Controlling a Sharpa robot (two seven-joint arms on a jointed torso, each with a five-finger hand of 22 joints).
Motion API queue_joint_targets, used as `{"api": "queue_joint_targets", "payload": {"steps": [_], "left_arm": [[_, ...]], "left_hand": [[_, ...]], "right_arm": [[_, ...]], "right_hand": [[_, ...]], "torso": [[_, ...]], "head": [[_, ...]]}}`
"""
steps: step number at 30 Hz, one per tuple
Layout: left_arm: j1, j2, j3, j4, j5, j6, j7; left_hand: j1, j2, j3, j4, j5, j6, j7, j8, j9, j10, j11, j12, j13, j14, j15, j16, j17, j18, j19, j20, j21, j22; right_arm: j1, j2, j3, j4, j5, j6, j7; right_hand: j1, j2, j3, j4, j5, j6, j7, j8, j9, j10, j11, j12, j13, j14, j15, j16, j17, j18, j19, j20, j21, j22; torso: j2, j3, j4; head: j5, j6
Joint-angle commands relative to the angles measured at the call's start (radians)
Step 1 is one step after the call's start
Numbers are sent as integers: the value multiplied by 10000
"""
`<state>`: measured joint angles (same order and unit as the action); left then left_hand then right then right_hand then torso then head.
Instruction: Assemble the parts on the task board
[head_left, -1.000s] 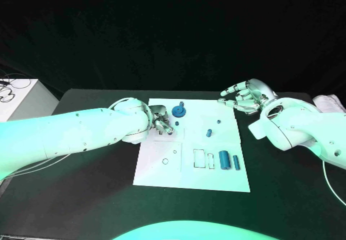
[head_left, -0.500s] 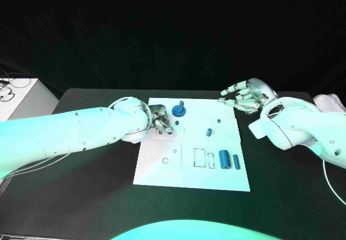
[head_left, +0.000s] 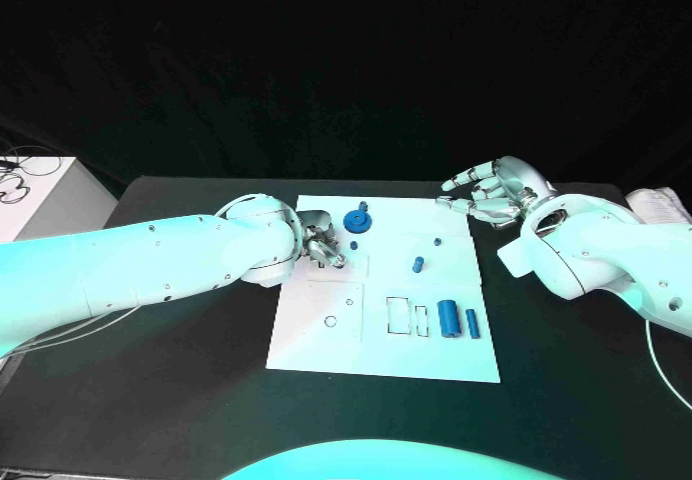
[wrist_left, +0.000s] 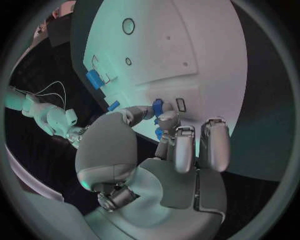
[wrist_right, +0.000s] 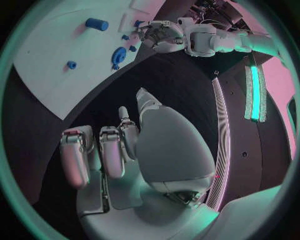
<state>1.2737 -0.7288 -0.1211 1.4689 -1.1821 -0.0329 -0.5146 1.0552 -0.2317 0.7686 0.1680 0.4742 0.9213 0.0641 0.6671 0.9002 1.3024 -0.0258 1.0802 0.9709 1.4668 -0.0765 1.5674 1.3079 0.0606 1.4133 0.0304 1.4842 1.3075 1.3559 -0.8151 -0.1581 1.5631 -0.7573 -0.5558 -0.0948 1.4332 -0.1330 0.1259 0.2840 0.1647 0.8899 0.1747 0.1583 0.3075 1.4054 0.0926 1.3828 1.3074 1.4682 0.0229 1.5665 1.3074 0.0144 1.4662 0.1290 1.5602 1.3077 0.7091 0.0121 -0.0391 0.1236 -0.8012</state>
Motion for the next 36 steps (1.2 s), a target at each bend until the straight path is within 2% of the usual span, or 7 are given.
{"api": "queue_joint_targets", "payload": {"steps": [1,7,10,15,20,24,36], "left_arm": [[-38,4,-28,-6,48,289,-38],[-37,54,-28,-28,57,312,-40],[-37,80,-28,-46,84,351,-39],[-35,146,-28,-116,194,487,-37],[-33,235,-29,-202,301,653,-36],[-32,297,-29,-259,345,741,-34],[-32,378,-30,-377,387,621,-25]], "left_hand": [[120,6,2053,-2125,34,257,-196,32,15,43,-41,19,19,1040,-77,34,2629,-111,59,-14,41,502],[120,6,2053,-2125,34,257,-196,32,15,43,-41,19,19,1040,-77,34,2629,-111,59,-14,41,502],[126,2,2059,-2128,32,263,-196,30,17,43,-42,15,15,1040,-79,34,2629,-109,54,-16,40,496],[109,14,2059,-2097,20,271,-192,24,19,45,-37,7,4,1040,-77,34,2629,-110,55,-17,42,498],[-44,54,1965,-1936,-38,308,-207,5,44,111,-41,40,36,1040,-71,34,2629,-109,39,-8,34,490],[-143,80,1822,-1837,-80,346,-244,11,78,183,-64,100,100,1040,-81,34,2629,-117,58,-5,39,524],[-372,122,1282,-1548,-148,430,-358,46,185,355,-145,242,254,1040,-138,34,2629,-148,149,-36,71,657]], "right_arm": [[-21,21,2,-8,-88,153,53],[-48,45,2,-21,-85,162,55],[-52,44,2,-20,-84,161,55],[-55,33,2,-11,-84,163,53],[-56,28,2,4,-82,185,51],[-56,20,2,18,-79,196,49],[-56,3,2,46,-69,201,50]], "right_hand": [[-70,-10,68,14,43,-79,-13,55,-4,-53,-35,-22,780,1026,-69,43,2634,-102,956,-90,-47,2525],[-79,-18,91,-9,38,-99,-14,81,-9,-58,-36,-26,772,1026,-70,43,2634,-97,947,-91,-64,2513],[-79,-18,91,-9,38,-99,-14,81,-9,-58,-36,-26,772,1026,-70,43,2634,-97,947,-91,-64,2513],[-79,-18,91,-9,38,-99,-14,81,-9,-58,-36,-26,772,1026,-70,43,2634,-97,947,-91,-64,2513],[-79,-18,91,-9,38,-99,-14,81,-9,-58,-36,-26,772,1026,-70,43,2634,-97,947,-91,-64,2513],[-79,-18,91,-9,38,-99,-14,81,-9,-58,-36,-26,772,1026,-70,43,2634,-97,947,-91,-64,2513],[-79,-18,91,-9,38,-99,-14,81,-9,-58,-36,-26,772,1026,-70,43,2634,-97,947,-91,-64,2513]], "torso": [[3,4,7],[9,12,13],[3,5,2],[4,17,-8],[-5,25,-5],[-5,15,1],[-5,8,-7]], "head": [[-4,-2],[8,-14],[15,-38],[26,-65],[22,-101],[15,-106],[-17,-89]]}}
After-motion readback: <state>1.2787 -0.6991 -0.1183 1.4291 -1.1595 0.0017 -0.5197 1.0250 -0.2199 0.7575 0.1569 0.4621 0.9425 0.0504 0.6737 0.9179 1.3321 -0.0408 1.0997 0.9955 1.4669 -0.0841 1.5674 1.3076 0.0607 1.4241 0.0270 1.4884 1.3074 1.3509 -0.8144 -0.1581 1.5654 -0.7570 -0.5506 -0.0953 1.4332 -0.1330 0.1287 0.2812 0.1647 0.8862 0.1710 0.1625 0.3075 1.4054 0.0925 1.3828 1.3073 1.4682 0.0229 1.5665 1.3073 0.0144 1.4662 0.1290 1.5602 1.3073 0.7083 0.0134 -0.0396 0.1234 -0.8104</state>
